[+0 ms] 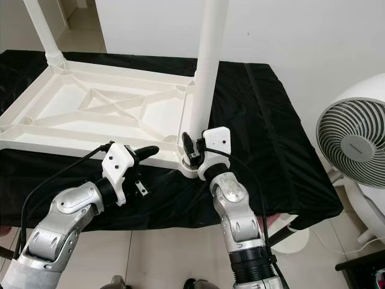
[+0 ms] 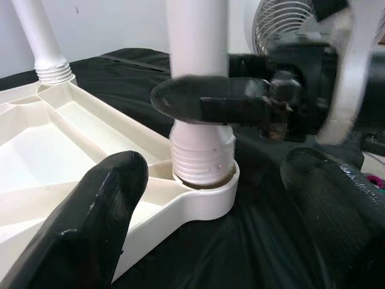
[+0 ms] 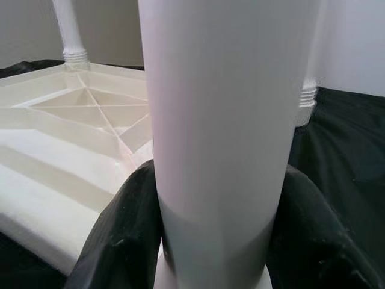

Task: Building children table

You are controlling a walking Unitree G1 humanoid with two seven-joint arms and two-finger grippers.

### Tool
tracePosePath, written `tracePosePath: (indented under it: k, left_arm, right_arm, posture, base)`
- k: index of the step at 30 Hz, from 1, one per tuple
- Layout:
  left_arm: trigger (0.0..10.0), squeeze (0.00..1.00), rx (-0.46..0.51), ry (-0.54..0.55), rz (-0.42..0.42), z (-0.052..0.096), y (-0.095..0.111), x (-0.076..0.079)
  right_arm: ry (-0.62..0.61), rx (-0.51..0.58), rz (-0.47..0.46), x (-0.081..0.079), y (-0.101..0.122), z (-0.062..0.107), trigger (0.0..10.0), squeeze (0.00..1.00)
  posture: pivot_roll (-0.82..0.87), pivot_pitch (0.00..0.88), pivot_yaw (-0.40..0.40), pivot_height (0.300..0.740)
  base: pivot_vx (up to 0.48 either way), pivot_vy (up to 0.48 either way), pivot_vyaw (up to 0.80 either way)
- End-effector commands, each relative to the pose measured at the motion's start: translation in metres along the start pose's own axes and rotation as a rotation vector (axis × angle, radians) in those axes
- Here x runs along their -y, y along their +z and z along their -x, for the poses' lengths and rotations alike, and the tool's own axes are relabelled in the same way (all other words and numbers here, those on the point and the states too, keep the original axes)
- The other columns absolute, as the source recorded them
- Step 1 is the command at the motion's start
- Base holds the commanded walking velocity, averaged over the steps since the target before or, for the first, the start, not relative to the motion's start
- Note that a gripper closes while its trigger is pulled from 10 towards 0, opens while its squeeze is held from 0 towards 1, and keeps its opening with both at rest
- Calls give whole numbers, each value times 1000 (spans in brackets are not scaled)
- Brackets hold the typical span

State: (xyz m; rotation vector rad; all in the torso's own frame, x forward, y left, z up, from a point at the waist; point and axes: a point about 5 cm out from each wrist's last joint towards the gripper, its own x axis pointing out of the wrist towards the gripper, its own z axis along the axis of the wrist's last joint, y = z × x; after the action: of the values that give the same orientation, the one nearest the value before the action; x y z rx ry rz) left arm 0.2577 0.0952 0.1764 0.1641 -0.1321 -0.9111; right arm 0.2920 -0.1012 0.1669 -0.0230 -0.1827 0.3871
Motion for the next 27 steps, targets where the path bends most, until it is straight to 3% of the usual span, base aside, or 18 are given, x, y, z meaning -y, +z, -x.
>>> tracePosePath:
  k: [1,8,15,17,24,27]
  left_arm:
    - [10000,0,-3,-28,19,3,0,1]
    - [10000,0,-5,-25,14,2,1,1]
    - [10000,0,-7,-27,24,2,1,1]
    - [10000,0,-10,-29,29,2,2,1]
    - [10000,0,-10,-32,31,2,3,2]
    - [10000,0,-11,-34,31,3,3,1]
  right_arm:
    - [35,-46,-8,-4,-9,5,10000,0]
    - [82,-34,-13,-5,-13,16,10000,0]
    - [52,26,-76,2,-11,23,10000,0]
    - [32,67,-130,5,-11,25,10000,0]
    - [17,36,-125,7,-15,20,10000,0]
    - [-28,-50,-121,14,-23,15,10000,0]
  posture:
    - [130,102,-62,740]
    - [128,107,-60,740]
    - [124,108,-56,740]
    - [124,107,-56,740]
    - [128,104,-54,740]
    - [131,100,-53,740]
  base:
    - [0,0,0]
    - [0,0,0]
    - [0,0,0]
    - [0,0,0]
    - [0,0,0]
    - [0,0,0]
